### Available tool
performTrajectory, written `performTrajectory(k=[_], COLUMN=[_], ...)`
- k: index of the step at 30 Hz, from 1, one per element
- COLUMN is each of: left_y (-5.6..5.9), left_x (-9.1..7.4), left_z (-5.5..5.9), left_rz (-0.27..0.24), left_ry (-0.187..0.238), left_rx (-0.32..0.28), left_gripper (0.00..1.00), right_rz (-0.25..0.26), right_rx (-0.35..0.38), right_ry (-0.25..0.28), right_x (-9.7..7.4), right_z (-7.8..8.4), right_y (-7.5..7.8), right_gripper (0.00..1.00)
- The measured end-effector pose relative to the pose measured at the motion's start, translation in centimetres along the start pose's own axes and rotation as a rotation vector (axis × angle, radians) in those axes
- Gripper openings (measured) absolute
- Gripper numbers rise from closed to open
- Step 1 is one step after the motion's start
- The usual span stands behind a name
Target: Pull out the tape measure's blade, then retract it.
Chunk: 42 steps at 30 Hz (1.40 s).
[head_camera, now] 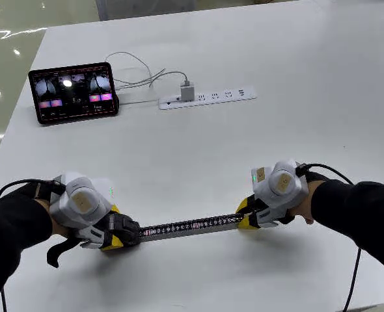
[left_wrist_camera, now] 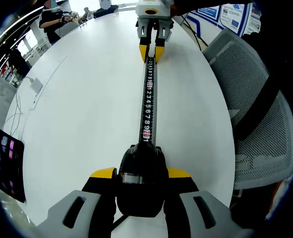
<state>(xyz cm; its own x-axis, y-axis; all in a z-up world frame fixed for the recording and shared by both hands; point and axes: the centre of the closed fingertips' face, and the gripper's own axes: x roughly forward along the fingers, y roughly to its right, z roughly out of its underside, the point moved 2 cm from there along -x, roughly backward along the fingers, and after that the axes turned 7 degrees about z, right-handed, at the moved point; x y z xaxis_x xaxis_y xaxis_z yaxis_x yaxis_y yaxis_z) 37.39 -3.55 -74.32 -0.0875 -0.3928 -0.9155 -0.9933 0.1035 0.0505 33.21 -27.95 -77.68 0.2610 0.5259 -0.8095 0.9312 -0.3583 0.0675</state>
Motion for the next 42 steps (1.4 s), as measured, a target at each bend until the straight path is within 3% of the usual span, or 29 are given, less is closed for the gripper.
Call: performTrajectory(k=[42], left_y=[0.1], left_x=[-0.1], left_z=[-0.1], left_rz=[-0.005], left_ry=[0.001], left_rx=[0.002], left_gripper=[0.31], right_rz=[0.002], right_rx=[0.017], right_ry=[-0.012], right_x=[-1.1], right_z=[1.3], right_y=[0.5], right_gripper=[0.08])
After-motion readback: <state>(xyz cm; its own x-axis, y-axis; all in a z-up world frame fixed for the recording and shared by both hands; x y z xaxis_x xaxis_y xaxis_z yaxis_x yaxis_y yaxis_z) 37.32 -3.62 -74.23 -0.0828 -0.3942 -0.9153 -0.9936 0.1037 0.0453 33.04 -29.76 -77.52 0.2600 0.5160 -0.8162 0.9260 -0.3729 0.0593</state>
